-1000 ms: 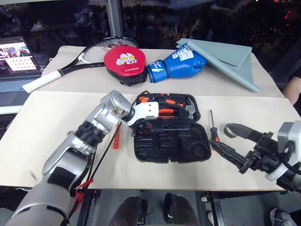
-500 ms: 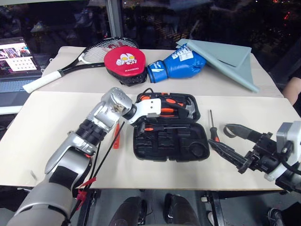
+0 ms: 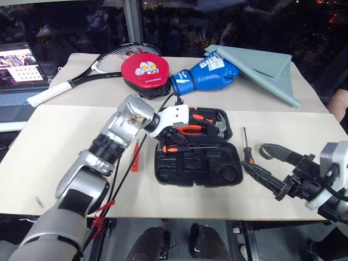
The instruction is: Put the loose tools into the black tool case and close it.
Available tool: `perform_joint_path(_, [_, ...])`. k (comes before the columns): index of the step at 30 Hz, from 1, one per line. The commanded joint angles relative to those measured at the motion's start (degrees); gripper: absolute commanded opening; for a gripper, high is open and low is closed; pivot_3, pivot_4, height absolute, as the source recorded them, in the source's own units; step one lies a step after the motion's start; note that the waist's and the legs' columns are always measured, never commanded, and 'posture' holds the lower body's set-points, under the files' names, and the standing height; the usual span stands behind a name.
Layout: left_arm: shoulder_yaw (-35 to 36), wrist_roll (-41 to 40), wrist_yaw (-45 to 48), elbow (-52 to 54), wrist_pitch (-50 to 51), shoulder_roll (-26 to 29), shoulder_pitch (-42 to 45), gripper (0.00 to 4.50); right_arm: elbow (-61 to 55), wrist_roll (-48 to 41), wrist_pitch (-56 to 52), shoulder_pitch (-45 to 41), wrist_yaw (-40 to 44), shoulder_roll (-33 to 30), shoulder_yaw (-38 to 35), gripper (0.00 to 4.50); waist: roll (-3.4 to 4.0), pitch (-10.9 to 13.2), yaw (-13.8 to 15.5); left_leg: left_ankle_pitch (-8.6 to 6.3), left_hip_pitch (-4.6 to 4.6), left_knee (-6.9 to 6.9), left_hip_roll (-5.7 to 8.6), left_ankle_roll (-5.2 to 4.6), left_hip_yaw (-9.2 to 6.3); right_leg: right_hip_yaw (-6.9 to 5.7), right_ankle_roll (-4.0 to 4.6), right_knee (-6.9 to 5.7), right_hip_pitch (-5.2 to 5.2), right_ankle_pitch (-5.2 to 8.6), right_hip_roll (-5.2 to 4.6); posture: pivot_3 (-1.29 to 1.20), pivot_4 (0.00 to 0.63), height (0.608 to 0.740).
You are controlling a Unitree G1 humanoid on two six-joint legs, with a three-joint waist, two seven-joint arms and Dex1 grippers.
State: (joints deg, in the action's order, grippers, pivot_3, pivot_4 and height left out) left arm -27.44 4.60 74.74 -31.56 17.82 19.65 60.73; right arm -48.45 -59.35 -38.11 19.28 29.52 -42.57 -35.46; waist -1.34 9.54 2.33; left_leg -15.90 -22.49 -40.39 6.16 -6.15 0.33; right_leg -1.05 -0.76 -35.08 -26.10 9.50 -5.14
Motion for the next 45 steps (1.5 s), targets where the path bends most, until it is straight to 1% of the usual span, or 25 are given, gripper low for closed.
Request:
perform_joint_path(1, [-1.2,2.0,0.5,1.4,-3.3,0.4,0.4,0.03,-1.3,-0.8,1.8,0.1,-0.4,0.0,-1.6,4.5,0.0,0.0,0.0,0.0,0.0,0.0,0.0,0.0,0.0,0.0,0.0,0.0,0.0,0.0,0.0,0.0,0.15,0.732])
perform_joint_path(6, [-2.8,4.1,0.2,1.7,-6.4,0.3,-0.8,0.03,-1.0,-0.5,1.8,-0.3,-0.8,0.1,-0.9,4.5,0.0,0.0,0.0,-0.01,0.0,0.0,0.0,-0.01,0.0,0.01,0.0,0.0,0.01,0.0,0.0,0.0,0.15,0.732])
perform_joint_path(12, [-4.9,7.8,-2.2,-2.2,-12.8,-0.4,-1.1,0.03,-0.6,-0.3,2.0,-1.0,-1.0,0.0,-0.3,4.5,0.03,-0.2,0.0,-0.02,0.08,0.0,-0.01,-0.02,0.0,0.02,0.0,0.0,0.1,0.0,-0.01,0.0,0.15,0.732])
perform_joint_path(16, [-4.5,8.3,-3.1,-4.7,-14.3,-1.7,-0.7,0.03,-0.4,0.3,2.2,-1.0,-0.9,0.2,0.1,4.5,0.08,-0.2,0.1,-0.05,0.2,-0.01,-0.02,-0.06,0.0,0.02,-0.01,0.02,0.26,-0.01,-0.01,0.0,0.15,0.732])
perform_joint_path(18, [-3.8,8.3,-3.8,-5.8,-15.1,-2.3,-0.2,0.03,-0.3,0.7,2.4,-0.9,-0.7,0.3,0.3,4.5,0.08,-0.2,0.2,-0.17,0.29,-0.02,-0.03,-0.28,0.0,0.01,-0.04,0.03,0.38,0.0,-0.01,0.0,0.15,0.732])
perform_joint_path(24, [2.4,2.9,-1.9,-5.2,-11.9,-1.9,1.3,0.03,0.4,4.4,2.9,0.1,-0.7,0.6,1.0,4.5,0.07,-0.2,0.0,-0.17,0.43,-0.03,-0.03,-0.28,-0.01,-0.02,-0.09,0.07,0.58,0.0,-0.01,0.0,0.15,0.732])
perform_joint_path(26, [6.7,-2.5,1.5,-2.4,-6.4,-0.7,1.3,0.03,1.5,7.4,2.9,0.4,-2.0,0.9,1.5,4.5,0.08,-0.2,-0.1,-0.11,0.34,-0.03,-0.03,-0.19,0.01,-0.01,-0.09,0.05,0.42,0.0,0.0,0.0,0.15,0.732])
perform_joint_path(27, [9.8,-6.4,3.9,-0.2,-1.2,0.6,1.4,0.53,2.1,8.8,2.5,0.8,-3.0,1.1,1.5,4.5,0.08,-0.2,-0.2,-0.09,0.24,-0.04,-0.02,-0.16,0.01,-0.01,-0.09,0.02,0.29,0.0,0.01,0.0,0.15,0.732])
perform_joint_path(28, [13.1,-10.5,5.7,2.3,3.3,1.9,1.2,0.71,2.7,9.7,2.0,1.6,-3.9,1.6,0.7,4.5,0.08,-0.2,-0.3,-0.07,0.09,-0.06,-0.03,-0.14,0.04,0.01,-0.08,-0.01,0.09,-0.01,0.03,0.0,0.15,0.732])
perform_joint_path(31, [20.3,-21.4,12.0,10.9,14.4,7.5,-1.1,1.82,3.6,9.0,1.1,4.7,-5.8,3.7,-4.1,4.5,0.09,-0.2,-0.5,-0.02,-0.15,-0.14,-0.04,-0.13,0.03,0.03,-0.05,-0.17,-0.23,0.0,0.12,0.0,0.15,0.732])
perform_joint_path(34, [22.3,-26.9,14.4,17.8,20.1,11.0,-3.4,2.85,3.6,8.2,0.8,8.2,-6.3,5.0,-8.6,4.5,0.24,-0.3,-0.9,-0.03,-0.14,-0.13,-0.07,-0.11,0.0,0.05,-0.02,-0.15,-0.25,0.01,0.21,0.0,0.15,0.732])
perform_joint_path(36, [22.7,-29.3,15.4,21.5,22.6,13.0,-4.4,3.59,2.9,6.8,0.6,12.4,-6.0,6.3,-13.1,4.5,0.25,-0.3,-0.5,-0.03,0.05,-0.13,-0.04,-0.1,-0.04,0.02,-0.04,-0.06,-0.02,0.02,0.2,0.0,0.15,0.732])
perform_joint_path(37, [22.8,-30.1,15.9,22.8,23.1,14.0,-4.9,3.9,2.2,6.5,0.7,15.3,-5.4,7.4,-15.4,4.5,0.25,-0.3,-0.1,-0.26,0.13,-0.13,-0.04,0.31,-0.04,0.02,-0.06,0.02,0.0,0.03,0.19,0.0,0.15,0.732])
perform_joint_path(38, [22.8,-30.8,16.0,23.8,23.4,14.6,-5.2,4.22,1.8,6.2,1.0,17.9,-4.5,8.3,-17.5,4.5,0.25,-0.3,0.2,-0.29,0.19,-0.13,-0.02,0.38,-0.04,0.03,-0.08,0.04,0.05,0.03,0.17,0.0,0.15,0.732])
perform_joint_path(39, [22.8,-31.3,16.0,24.5,23.6,15.0,-5.4,4.39,1.3,5.8,1.2,20.9,-3.9,9.6,-19.5,4.5,0.25,-0.3,0.3,-0.3,0.21,-0.14,-0.02,0.4,-0.05,0.05,-0.11,0.03,0.09,0.05,0.16,0.0,0.15,0.732])
perform_joint_path(42, [22.7,-32.7,14.9,25.8,24.3,15.0,-5.4,4.39,0.6,4.6,2.1,27.7,-1.8,12.5,-23.8,4.5,0.27,-0.3,0.3,-0.3,0.5,-0.15,-0.03,0.44,-0.07,0.12,-0.15,0.03,0.39,0.07,0.18,0.0,0.15,0.732])
perform_joint_path(43, [22.7,-33.1,14.8,26.3,24.3,15.1,-5.6,4.39,0.3,4.5,2.4,29.4,-1.2,13.2,-24.4,4.5,0.29,-0.3,0.1,-0.31,0.62,-0.15,-0.04,0.43,-0.07,0.14,-0.19,0.03,0.71,0.1,0.18,0.0,0.15,0.732])
perform_joint_path(45, [22.6,-34.1,14.4,27.6,24.7,15.2,-6.0,4.39,0.2,4.6,2.9,31.3,-0.4,13.7,-25.0,4.5,0.3,-0.3,-0.3,-0.44,0.88,-0.12,-0.08,0.27,-0.07,0.19,-0.72,0.07,0.97,0.46,0.18,0.0,0.15,0.732])
